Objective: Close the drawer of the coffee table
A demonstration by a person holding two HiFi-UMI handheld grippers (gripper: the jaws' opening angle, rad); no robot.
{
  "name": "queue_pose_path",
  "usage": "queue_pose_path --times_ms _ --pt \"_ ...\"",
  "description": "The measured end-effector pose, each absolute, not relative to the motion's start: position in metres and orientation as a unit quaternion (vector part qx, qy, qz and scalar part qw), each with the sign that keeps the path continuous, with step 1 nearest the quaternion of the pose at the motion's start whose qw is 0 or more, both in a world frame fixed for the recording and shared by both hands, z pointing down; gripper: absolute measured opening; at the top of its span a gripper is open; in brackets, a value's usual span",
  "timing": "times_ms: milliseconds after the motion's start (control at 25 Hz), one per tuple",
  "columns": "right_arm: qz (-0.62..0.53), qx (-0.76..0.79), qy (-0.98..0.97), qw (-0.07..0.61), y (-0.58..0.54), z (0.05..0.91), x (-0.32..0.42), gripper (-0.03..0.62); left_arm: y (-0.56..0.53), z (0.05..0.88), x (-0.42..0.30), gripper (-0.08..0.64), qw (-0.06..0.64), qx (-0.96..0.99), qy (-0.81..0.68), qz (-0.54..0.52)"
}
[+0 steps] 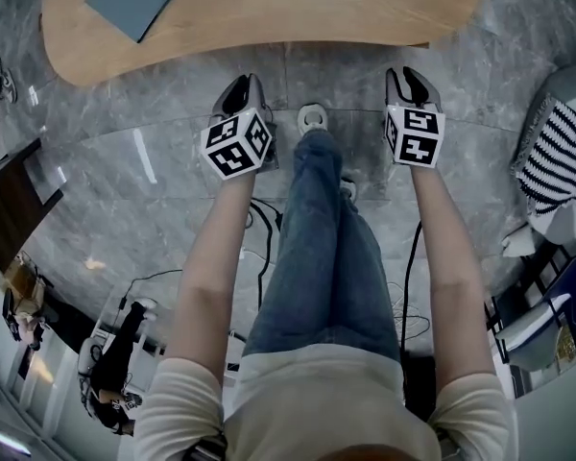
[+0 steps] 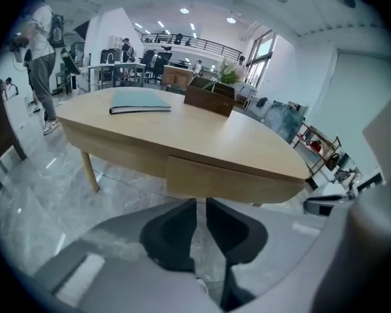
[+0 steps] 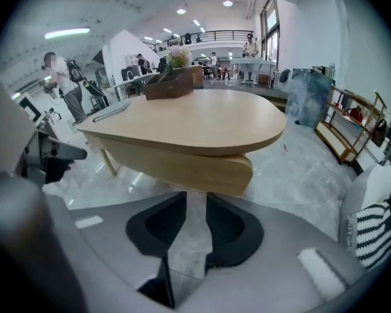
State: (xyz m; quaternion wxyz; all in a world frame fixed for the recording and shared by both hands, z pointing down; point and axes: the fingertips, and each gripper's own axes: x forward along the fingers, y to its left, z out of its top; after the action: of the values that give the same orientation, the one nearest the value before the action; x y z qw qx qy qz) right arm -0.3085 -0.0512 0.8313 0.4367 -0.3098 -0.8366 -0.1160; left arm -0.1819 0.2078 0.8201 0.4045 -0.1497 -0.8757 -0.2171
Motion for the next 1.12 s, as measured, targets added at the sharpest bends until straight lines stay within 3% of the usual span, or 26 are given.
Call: queue_pose_path --times_ms 120,560,1120 --pt "-0.087 -0.337 -0.835 0.426 -0.036 0.812 -0.283 0.004 0.189 0.804 -0.167 0.002 0.388 -0.145 -0.881 -0.229" --pt "-0.019 -0.391 -0.851 0.35 -0.044 0.7 -0.207 0.0 0.111 0.722 -0.123 0.002 0.325 -0.117 -0.908 -0.238" --pt "-0.006 -0.47 -0.831 0.298 -0.097 0.512 -0.063 0.0 0.01 0.534 -0.021 0.002 0.259 -0.058 -0.92 -0.287"
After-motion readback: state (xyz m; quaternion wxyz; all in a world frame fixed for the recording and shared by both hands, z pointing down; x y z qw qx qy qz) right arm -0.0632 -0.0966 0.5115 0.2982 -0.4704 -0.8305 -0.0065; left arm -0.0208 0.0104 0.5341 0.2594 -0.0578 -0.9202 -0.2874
